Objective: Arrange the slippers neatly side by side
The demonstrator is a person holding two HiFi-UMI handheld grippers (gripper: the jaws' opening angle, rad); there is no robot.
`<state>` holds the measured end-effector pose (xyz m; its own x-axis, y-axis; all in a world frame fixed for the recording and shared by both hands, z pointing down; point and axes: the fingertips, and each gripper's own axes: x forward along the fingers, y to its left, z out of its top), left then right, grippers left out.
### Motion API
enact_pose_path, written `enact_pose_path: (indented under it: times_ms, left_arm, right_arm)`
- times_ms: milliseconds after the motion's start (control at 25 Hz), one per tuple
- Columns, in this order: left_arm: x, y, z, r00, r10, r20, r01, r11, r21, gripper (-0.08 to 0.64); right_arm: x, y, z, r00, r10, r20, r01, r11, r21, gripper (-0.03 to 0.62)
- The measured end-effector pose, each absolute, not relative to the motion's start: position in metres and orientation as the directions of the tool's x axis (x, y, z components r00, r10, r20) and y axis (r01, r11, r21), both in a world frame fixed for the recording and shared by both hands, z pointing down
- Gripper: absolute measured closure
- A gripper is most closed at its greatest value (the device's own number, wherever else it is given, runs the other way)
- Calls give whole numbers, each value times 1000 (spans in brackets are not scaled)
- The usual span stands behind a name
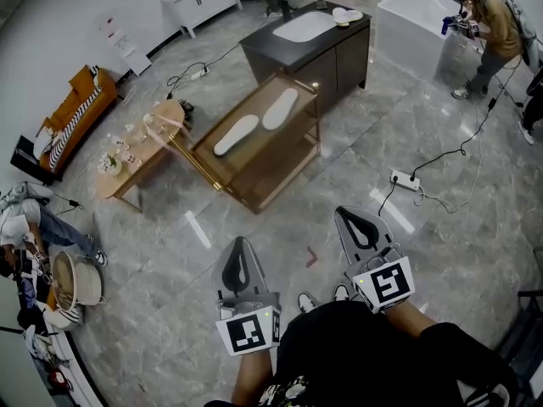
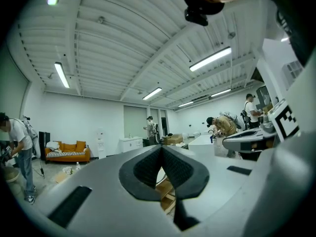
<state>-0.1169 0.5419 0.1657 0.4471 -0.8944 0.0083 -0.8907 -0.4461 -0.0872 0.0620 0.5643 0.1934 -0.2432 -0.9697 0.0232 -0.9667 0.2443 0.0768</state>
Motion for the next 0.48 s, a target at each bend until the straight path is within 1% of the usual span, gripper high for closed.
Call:
enact_pose_path:
  times_ms: [480]
  left_arm:
    - [-106, 580, 192, 385, -921, 55, -919, -388, -71, 560]
  right_arm:
    - [86, 590, 222, -298, -952, 67, -951, 302, 68, 594]
